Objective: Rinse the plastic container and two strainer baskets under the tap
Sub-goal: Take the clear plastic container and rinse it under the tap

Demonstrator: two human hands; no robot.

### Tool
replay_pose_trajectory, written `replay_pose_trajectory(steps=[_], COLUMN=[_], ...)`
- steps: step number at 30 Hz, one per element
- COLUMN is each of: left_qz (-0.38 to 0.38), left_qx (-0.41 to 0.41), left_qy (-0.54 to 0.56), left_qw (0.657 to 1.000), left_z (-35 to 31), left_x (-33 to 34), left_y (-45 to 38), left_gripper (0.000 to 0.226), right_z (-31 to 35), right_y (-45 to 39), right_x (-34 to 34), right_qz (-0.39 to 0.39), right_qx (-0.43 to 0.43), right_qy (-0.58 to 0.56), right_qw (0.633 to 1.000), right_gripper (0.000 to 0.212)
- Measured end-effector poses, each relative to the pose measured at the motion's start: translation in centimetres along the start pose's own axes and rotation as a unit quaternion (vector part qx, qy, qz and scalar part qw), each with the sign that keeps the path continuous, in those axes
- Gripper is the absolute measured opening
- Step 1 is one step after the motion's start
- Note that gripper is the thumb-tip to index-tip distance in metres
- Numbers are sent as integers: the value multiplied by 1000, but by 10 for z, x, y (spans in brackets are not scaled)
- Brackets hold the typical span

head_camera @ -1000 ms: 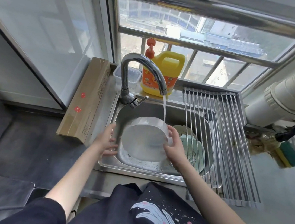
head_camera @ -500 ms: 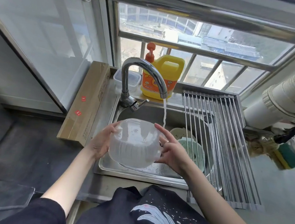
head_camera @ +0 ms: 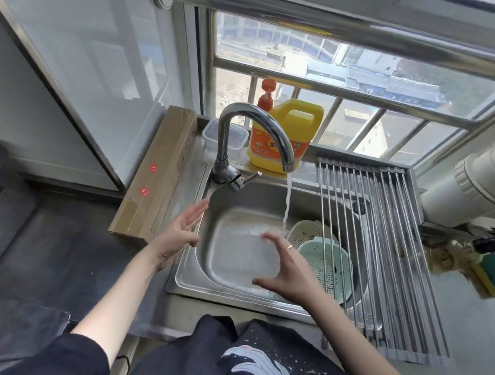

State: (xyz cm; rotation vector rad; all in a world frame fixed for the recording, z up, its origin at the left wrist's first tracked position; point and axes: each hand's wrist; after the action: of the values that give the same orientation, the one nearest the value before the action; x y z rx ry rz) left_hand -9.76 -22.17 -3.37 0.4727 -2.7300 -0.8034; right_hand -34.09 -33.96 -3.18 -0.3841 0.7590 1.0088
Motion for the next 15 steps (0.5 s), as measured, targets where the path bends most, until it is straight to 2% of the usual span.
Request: replay_pose_trajectory(steps=[3,6,12,15], left_qz=[-23,-32,42,62], left_qx=[-18,-41,-71,-95], left_qy=[6,12,-145,-161], left_qw=[1000,999,986,980], left_z=[5,6,-8,-16], left_x=[-2,1,24,32], left_y=[-1,0,-4,-10], left_gripper=[86,78,63,74], right_z=[-8,-12,-11,-12], right_y=[3,5,2,6], right_x=[8,11,1,-19], right_qz=[-52,-30,-63,-70], right_qx=[24,35,77,121], right_qy=[-19,-11,-113,-155], right_qw=[998,999,989,978], right_gripper=[86,88,86,84])
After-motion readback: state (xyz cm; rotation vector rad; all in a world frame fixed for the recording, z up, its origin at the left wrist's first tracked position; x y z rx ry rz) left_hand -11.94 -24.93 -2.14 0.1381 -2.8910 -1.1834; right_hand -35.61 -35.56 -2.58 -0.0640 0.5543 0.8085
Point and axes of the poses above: each hand's wrist, its own y-axis away from the middle knuckle, its own x-axis out of the palm, z = x × y, and after that the axes turned 10 degrees about -x, right-handed
